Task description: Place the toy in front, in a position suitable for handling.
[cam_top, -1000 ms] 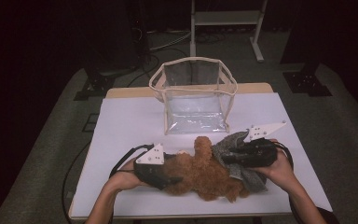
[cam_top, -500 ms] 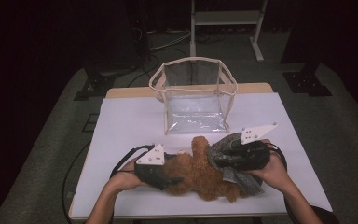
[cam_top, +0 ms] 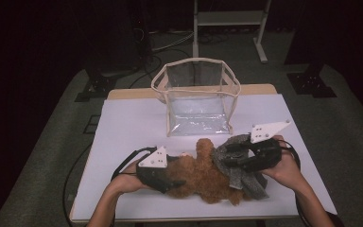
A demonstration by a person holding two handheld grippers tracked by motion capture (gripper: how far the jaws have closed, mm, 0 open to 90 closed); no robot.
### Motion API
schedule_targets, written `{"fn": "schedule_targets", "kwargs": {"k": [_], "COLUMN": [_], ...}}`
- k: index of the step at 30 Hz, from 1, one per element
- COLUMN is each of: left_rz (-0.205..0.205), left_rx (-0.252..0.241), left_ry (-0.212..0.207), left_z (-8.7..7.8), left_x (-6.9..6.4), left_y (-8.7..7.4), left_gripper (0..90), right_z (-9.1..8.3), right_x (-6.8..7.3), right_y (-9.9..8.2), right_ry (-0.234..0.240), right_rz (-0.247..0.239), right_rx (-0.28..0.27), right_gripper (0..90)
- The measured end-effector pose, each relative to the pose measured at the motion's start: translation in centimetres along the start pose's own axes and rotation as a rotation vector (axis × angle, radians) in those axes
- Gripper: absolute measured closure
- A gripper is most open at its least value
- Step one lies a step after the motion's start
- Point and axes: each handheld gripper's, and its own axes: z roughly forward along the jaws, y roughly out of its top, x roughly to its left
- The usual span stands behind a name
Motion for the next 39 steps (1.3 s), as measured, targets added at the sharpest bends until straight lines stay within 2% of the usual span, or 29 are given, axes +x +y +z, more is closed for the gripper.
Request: {"fn": "schedule_targets", "kwargs": {"k": [3,5,7,9,12,15,18,21,22,24,26,27,28,30,36,39], "left_rz": [0.007,0.009,0.005,0.003,0.002,0.004,-0.005,-0.017,-0.011,0.0,0.014,0.018,0.013,0.005,0.013,0.018], "left_rx": [0.002,0.006,0.005,0.005,0.006,0.002,0.0,-0.008,-0.005,-0.002,-0.001,0.0,-0.001,-0.007,-0.007,-0.005], "left_ry": [-0.004,-0.005,-0.004,-0.001,0.005,0.012,0.023,0.036,0.034,0.03,0.026,0.027,0.028,0.024,0.015,0.004], "left_z": [0.0,0.1,0.2,0.2,0.2,0.3,0.4,0.6,0.7,0.7,0.6,0.6,0.6,0.6,0.5,0.6], "left_x": [0.0,0.0,0.0,0.0,-0.1,0.0,0.0,0.0,0.0,-0.2,-0.4,-0.4,-0.3,-0.2,-0.2,-0.3], "left_y": [0.0,0.0,0.0,0.0,0.1,0.2,0.4,0.5,0.6,0.7,0.7,0.6,0.6,0.5,0.5,0.6], "left_gripper": [27.5,27.5,27.5,27.6,27.6,27.8,27.9,28.6,28.7,29.2,29.4,29.6,29.8,29.8,29.6,29.6], "right_z": [1.4,2.3,2.7,2.7,2.1,1.4,1.0,1.7,2.4,4.2,6.0,6.4,6.7,6.5,3.3,2.6], "right_x": [-0.6,-1.1,-1.4,-1.5,-1.6,-1.1,0.0,1.1,1.5,1.9,1.4,1.1,0.4,-0.8,-3.6,-4.5], "right_y": [-0.7,-1.4,-1.9,-2.1,-1.7,-0.5,1.4,3.1,3.6,4.1,4.1,3.9,3.5,2.9,0.7,-0.3], "right_ry": [0.015,0.036,0.046,0.053,0.063,0.076,0.088,0.114,0.116,0.099,0.064,0.042,0.029,0.037,-0.063,-0.056], "right_rz": [0.025,0.066,0.087,0.099,0.115,0.094,0.04,-0.001,-0.014,-0.042,-0.042,-0.044,-0.027,0.025,0.125,0.186], "right_rx": [0.034,0.041,0.036,0.034,0.026,-0.014,-0.05,-0.075,-0.064,-0.002,0.063,0.085,0.096,0.075,0.075,0.074], "right_gripper": [44.3,48.2,54.0,65.1,71.1,71.8,71.8,71.6,71.5,71.2,70.9,70.9,70.9,70.9,70.9,70.9]}}
